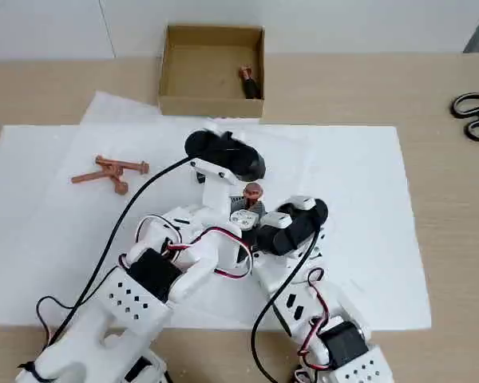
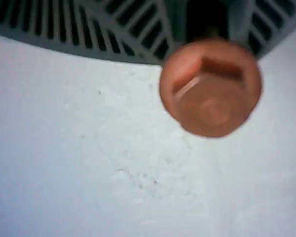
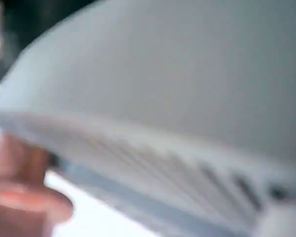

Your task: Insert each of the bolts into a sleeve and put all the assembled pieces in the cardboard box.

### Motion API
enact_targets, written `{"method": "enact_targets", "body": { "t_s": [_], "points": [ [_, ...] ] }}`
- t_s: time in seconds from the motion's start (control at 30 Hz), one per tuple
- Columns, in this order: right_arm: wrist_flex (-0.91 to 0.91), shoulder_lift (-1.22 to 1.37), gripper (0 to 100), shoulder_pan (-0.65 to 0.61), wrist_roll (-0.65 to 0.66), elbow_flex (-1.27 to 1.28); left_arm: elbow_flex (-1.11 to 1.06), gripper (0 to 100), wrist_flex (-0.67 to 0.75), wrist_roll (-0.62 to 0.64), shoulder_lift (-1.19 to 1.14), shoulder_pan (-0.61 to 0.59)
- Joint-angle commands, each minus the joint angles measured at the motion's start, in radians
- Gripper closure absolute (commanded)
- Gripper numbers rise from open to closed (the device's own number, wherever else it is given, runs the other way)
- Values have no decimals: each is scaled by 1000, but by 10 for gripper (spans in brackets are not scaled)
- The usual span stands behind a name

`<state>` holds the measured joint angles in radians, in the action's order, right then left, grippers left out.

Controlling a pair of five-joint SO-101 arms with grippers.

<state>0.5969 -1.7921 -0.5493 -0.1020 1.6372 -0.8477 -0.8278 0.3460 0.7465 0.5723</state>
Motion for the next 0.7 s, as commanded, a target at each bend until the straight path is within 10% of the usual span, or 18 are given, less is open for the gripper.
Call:
{"method": "enact_targets", "body": {
  "t_s": [0.0,0.17,0.43,0.67],
  "points": [
    [-24,-22,995,-4,0,-44,21,914,-49,-25,37,-8],
    [-24,-22,995,-4,0,-41,62,729,-175,-23,163,-12],
    [-25,-21,995,2,0,-35,185,717,-405,-29,242,-21],
    [-21,-21,995,84,2,-40,225,717,-520,-193,331,-347]
  ]
}}
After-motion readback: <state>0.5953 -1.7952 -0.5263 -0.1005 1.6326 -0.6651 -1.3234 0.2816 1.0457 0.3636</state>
